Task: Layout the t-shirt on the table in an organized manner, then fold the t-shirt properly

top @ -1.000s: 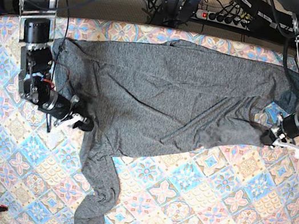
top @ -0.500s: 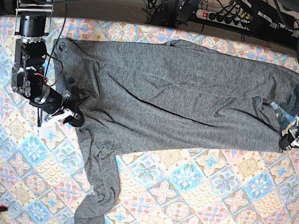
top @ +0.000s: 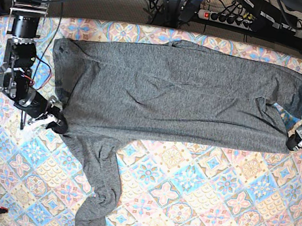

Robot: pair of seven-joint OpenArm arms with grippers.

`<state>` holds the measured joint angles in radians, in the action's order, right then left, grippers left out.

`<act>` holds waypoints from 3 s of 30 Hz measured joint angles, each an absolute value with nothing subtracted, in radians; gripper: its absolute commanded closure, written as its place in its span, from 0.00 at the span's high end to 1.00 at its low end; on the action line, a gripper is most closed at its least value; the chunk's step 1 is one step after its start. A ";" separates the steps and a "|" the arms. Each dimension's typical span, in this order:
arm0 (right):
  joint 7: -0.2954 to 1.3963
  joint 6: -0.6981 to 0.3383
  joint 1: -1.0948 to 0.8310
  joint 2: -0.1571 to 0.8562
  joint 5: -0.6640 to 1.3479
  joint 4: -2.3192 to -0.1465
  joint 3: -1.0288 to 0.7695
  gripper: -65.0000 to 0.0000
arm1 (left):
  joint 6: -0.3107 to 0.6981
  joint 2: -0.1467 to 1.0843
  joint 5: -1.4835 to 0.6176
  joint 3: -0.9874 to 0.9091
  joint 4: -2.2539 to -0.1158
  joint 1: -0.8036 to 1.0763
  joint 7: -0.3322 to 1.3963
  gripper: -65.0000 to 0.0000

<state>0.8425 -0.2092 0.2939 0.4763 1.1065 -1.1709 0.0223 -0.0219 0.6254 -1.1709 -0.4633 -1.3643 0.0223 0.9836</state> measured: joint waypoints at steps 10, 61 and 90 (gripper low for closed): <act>0.847 -0.205 0.285 0.472 1.102 -1.191 0.021 0.00 | 0.014 0.611 -1.171 -0.477 -1.365 0.019 1.085 0.00; 0.847 -0.209 -0.032 0.488 1.106 -1.354 -0.183 0.00 | 0.053 0.542 -1.049 -0.521 -1.494 0.250 1.144 0.00; 0.891 -0.210 -0.028 0.485 1.107 -1.321 -0.186 0.28 | 0.053 0.495 -1.047 -0.530 -1.494 0.241 1.129 0.00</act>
